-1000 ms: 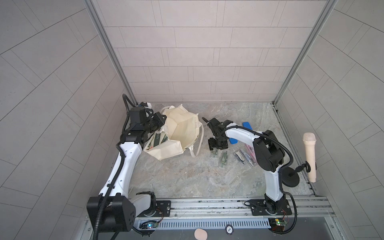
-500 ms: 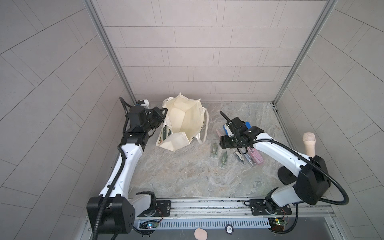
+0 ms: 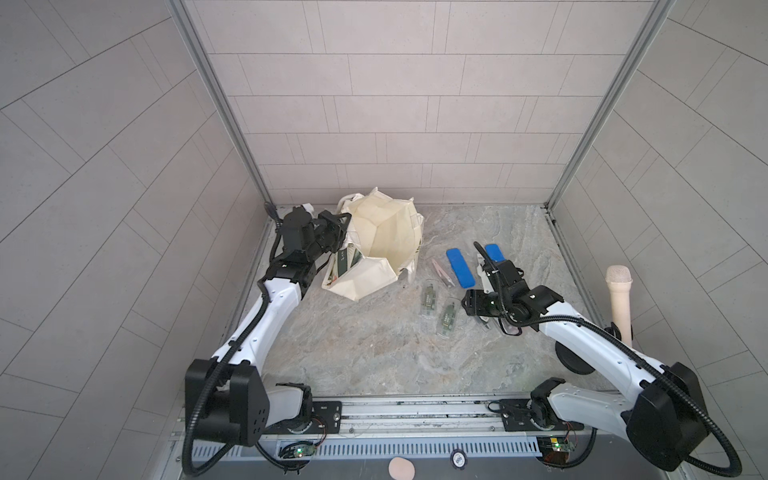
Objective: Take out the compass set from the canvas bag
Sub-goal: Adjust the canvas bag at the center of the board.
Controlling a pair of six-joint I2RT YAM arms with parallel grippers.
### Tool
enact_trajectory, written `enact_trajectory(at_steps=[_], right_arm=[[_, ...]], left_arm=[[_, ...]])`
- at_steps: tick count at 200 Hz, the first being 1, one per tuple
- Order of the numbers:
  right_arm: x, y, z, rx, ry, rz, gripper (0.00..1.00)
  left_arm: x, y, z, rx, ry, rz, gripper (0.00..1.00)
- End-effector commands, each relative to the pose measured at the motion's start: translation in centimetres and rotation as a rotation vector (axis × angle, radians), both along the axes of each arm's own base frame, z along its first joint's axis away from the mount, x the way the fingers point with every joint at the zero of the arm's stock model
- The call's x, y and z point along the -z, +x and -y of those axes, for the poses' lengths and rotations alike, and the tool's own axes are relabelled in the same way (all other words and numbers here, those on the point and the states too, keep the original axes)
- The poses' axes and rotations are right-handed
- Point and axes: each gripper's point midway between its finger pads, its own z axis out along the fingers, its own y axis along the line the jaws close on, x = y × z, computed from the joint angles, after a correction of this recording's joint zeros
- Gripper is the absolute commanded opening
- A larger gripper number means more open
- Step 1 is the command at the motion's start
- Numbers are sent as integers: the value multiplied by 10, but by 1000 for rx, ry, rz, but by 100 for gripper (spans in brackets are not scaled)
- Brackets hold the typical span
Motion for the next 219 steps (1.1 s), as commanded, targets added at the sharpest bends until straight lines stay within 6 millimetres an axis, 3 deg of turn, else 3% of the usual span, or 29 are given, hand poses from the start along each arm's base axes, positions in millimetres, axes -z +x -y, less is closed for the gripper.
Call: enact_trajectory(at_steps=[1, 39, 57, 89, 106, 119, 158, 171, 186, 219], right_arm=[[-2, 3, 6, 36, 0, 22, 70], [-4, 2, 8, 35, -4, 31, 70], [-4, 2, 8, 35, -3, 32, 70], [-1, 3, 7, 38, -3, 24, 70], [1, 3, 7, 38, -6, 16, 70], [1, 3, 6, 36, -2, 13, 70], [3, 4, 5, 34, -3, 4, 70], [3, 4, 5, 36, -3, 5, 70], [3, 4, 5, 37, -3, 4, 70], [7, 5, 4, 41, -5, -10, 70]], left_arm=[[-21, 8, -5, -31, -32, 50, 0], [53, 11, -15, -10, -34, -104, 0], [70, 14, -9, 47, -30, -119, 3], [72, 7, -8, 93, 67, -139, 15], [72, -3, -18, 83, 178, -168, 26], [72, -9, -25, 75, 242, -186, 28], [80, -19, -51, 16, 275, -231, 48], [80, -22, -57, 7, 285, -238, 63], [75, -24, -62, 5, 328, -234, 99], [54, -40, -77, -19, 483, -222, 100]])
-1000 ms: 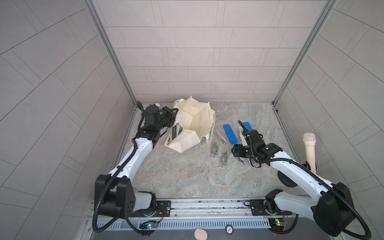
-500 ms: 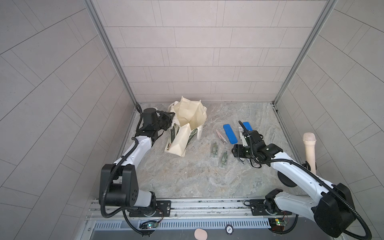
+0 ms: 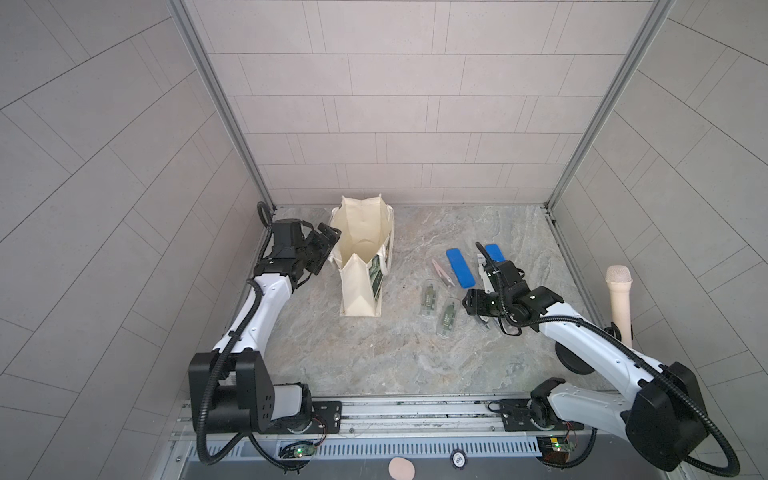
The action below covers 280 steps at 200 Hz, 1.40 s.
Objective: Take out the compass set from the canvas bag
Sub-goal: Adjust the canvas bag at the center of the board, then reset both arms
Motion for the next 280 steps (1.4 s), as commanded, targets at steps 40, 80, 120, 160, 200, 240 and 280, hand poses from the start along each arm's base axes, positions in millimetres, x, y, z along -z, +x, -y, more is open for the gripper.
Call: enact_trajectory(at_steps=[40, 80, 120, 160, 200, 240, 280], right_arm=[[-1, 4, -1, 13, 8, 6, 71], [-7, 1, 2, 15, 19, 42, 73], [-16, -4, 5, 0, 13, 62, 73], [-24, -8, 11, 19, 19, 109, 74], [-22, -9, 12, 26, 13, 95, 74], [-27, -9, 23, 66, -7, 92, 74], [-95, -5, 100, 264, -294, 396, 77]], left_arm=[[-49, -51, -36, -40, 313, 46, 100], [-87, -92, -57, -197, 345, 205, 100], [-91, -121, -58, -267, 280, 349, 100], [-60, -156, -66, -316, 292, 353, 100], [-54, -210, -103, -528, 380, 396, 100], [-39, -226, -118, -638, 394, 463, 100], [-34, -212, -117, -564, 530, 449, 100]])
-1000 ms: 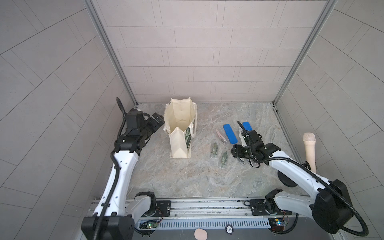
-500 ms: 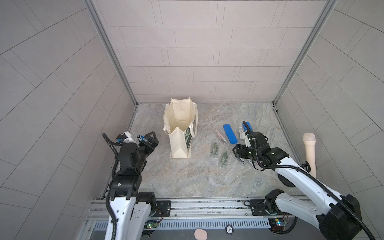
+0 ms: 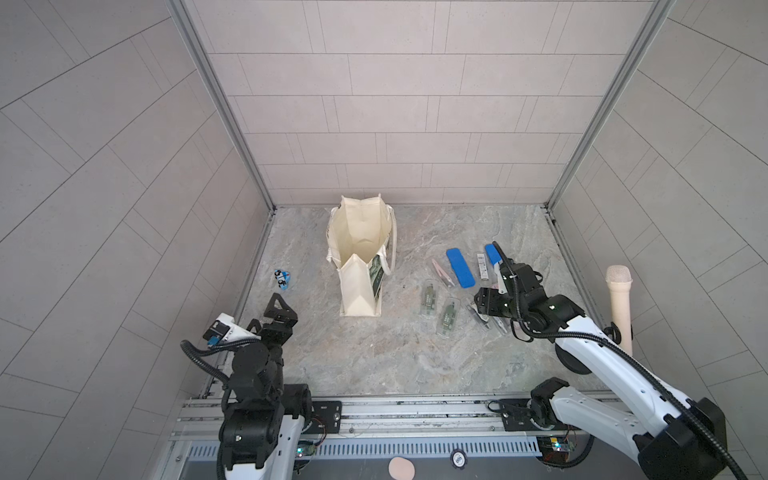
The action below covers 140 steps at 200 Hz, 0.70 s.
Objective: Take out the compass set from the canvas bag
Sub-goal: Reset both arms
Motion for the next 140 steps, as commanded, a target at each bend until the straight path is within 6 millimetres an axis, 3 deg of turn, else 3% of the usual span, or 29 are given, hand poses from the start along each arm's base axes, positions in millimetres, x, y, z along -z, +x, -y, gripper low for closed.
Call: enact_trajectory(at_steps=[1, 16, 28, 43, 72, 90, 93, 140], right_arm=[[-55, 0, 59, 170, -220, 233, 77], [-79, -6, 82, 210, -327, 393, 77], [-87, -12, 98, 249, -409, 501, 76], [-78, -21, 115, 304, -492, 575, 87], [-50, -21, 117, 259, -598, 643, 100], [-31, -17, 117, 286, -556, 682, 100], [-28, -16, 116, 285, -547, 689, 100], [11, 8, 127, 325, -491, 619, 100]], left_arm=[[-1, 6, -7, -26, 89, -32, 100], [-1, 13, -6, -22, 99, -39, 100], [-2, 21, -5, -8, 118, -31, 100], [2, 30, -3, 8, 154, -31, 100], [14, 45, 0, 36, 252, -22, 98], [12, 51, -4, 9, 261, 27, 96], [21, 53, -5, 6, 261, 11, 97], [57, 73, -12, -17, 326, -93, 100]])
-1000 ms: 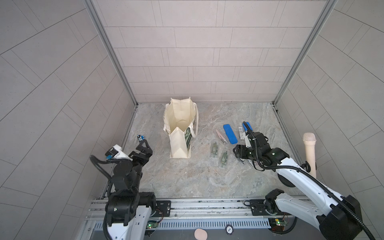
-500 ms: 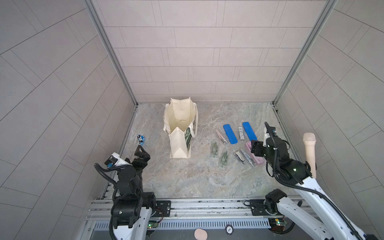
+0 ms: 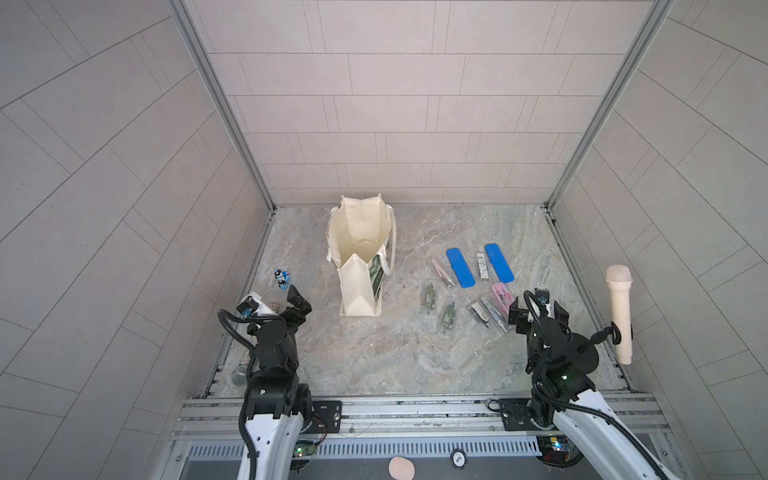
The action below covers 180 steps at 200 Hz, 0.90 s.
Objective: Take out the compass set from the canvas bag
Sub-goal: Reset both arms
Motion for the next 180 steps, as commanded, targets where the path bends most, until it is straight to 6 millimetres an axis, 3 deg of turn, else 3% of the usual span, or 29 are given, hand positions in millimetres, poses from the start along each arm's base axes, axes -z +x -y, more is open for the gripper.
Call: enact_trajectory(at_steps=[1, 61, 107, 142, 180], right_arm=[[-20, 20, 1, -5, 51, 113, 100], [-8, 67, 15, 30, 94, 95, 100], [1, 92, 3, -38, 98, 122, 100], [20, 105, -6, -95, 63, 118, 100], [29, 125, -10, -106, 67, -20, 100]], left_arm=[[-6, 11, -5, -21, 57, 43, 100], [33, 36, -17, -68, 186, -38, 100], [57, 49, -21, -76, 240, -151, 100], [61, 69, -14, -26, 283, -116, 100], [76, 92, -8, 18, 290, -123, 100]])
